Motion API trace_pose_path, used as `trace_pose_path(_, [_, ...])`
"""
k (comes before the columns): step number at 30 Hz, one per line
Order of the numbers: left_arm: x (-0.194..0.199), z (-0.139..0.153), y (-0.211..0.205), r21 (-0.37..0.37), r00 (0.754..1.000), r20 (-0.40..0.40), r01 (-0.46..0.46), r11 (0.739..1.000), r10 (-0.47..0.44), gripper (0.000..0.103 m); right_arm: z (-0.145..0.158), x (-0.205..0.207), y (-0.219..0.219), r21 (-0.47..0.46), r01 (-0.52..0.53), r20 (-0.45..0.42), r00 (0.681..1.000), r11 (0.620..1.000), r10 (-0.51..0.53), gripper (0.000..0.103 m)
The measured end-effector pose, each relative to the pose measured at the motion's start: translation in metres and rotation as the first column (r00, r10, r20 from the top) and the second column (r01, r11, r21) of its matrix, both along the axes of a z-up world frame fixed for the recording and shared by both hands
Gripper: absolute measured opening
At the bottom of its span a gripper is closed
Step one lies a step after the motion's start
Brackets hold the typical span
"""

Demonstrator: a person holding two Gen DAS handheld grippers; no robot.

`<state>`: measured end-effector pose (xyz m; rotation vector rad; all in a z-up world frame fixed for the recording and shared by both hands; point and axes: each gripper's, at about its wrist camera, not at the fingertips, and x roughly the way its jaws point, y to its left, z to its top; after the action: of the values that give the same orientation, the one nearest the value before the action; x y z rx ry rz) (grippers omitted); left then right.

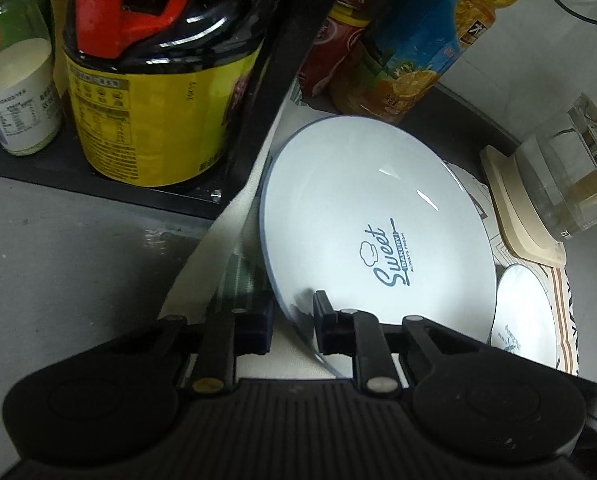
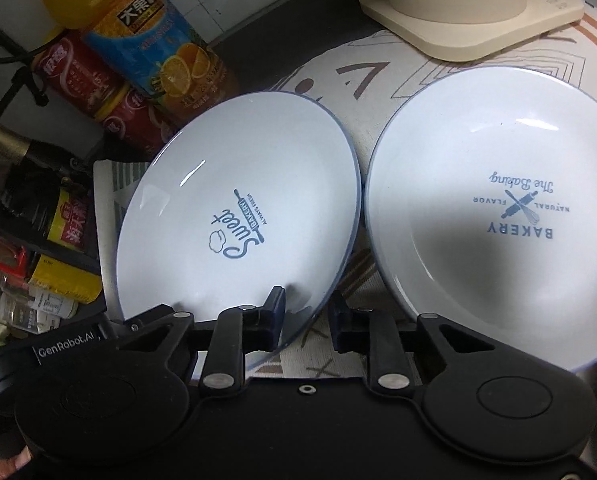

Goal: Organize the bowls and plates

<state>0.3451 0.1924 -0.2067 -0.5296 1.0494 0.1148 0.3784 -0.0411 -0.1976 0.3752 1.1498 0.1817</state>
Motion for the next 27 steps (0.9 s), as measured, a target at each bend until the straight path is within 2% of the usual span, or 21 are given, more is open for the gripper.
trace_pose_path(5, [0.000,0.001,-0.005,0.009,1.000,0.012,0.006,1.000,-0.006,0.016,-0.001,0.004,0.000,-0.007,-0.013,0.019,1.000,1.000,0.013,0.017])
trace_pose_path(9, [-0.008,0.013,-0.008,0.027,0.999,0.049,0.009,1.000,-0.011,0.014,0.010,-0.002,0.002,-0.037,-0.036,0.092,0.995,0.999,0.039,0.015])
trace_pose_path(27, [-0.057,0.056,-0.034,0.066,0.994,0.102,-0.051,0.997,0.044,0.015,0.044,-0.033,-0.018,-0.012,-0.117,0.159,0.980,0.993,0.117,0.015])
